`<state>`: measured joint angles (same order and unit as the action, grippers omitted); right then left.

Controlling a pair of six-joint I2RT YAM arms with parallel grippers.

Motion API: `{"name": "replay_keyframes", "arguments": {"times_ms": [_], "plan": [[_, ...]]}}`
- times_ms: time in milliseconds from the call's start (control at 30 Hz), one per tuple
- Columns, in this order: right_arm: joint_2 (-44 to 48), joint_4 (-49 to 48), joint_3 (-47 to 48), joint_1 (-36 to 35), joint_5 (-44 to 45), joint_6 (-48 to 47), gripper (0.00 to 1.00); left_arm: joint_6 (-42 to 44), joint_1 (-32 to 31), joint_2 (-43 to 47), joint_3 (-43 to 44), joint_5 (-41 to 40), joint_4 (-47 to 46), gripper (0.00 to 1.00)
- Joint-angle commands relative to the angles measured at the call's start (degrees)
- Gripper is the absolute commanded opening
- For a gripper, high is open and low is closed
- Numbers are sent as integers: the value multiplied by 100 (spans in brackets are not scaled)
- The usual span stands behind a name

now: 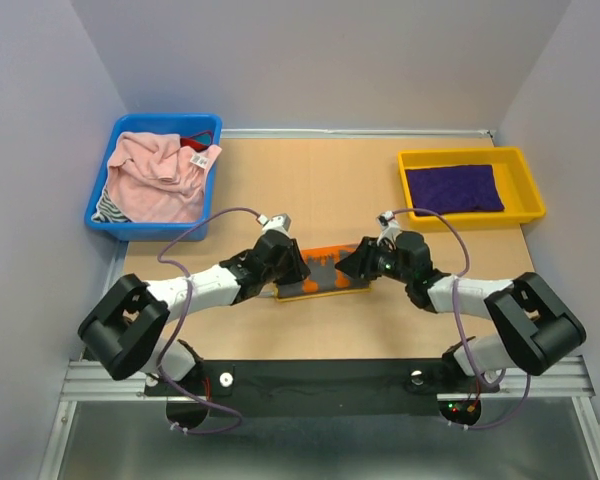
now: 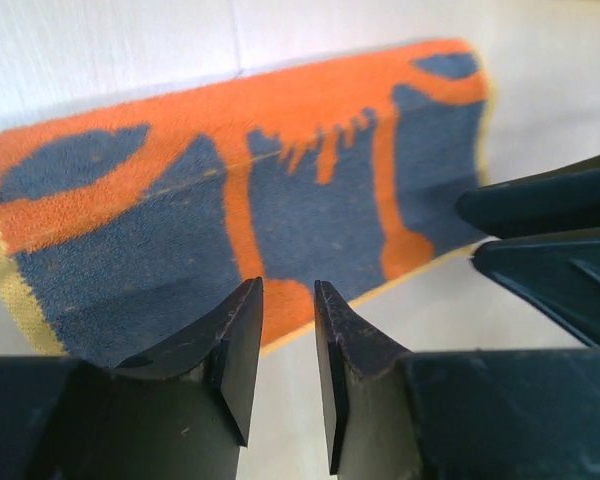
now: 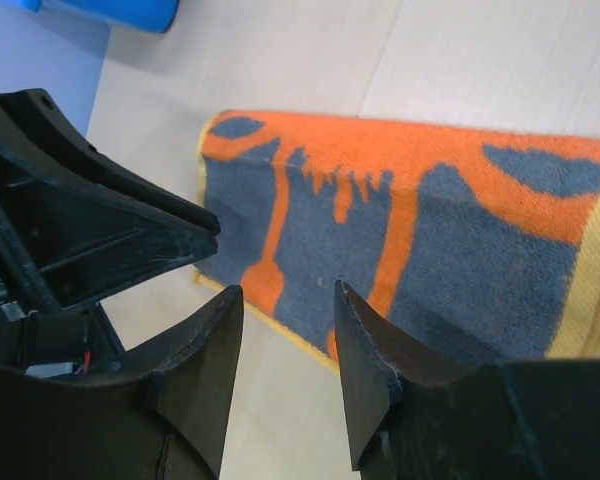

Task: Fold and stack the towels
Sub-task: Fold the towel

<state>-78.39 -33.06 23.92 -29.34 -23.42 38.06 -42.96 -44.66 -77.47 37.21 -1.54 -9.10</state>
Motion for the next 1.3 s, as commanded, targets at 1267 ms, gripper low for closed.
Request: {"name": "replay_keyframes", "arguments": {"times_ms": [1267], "plan": [[-2830, -4014, 299, -344, 1893, 1757, 65, -2056, 528, -751, -1424, -1358, -2894, 33]]}}
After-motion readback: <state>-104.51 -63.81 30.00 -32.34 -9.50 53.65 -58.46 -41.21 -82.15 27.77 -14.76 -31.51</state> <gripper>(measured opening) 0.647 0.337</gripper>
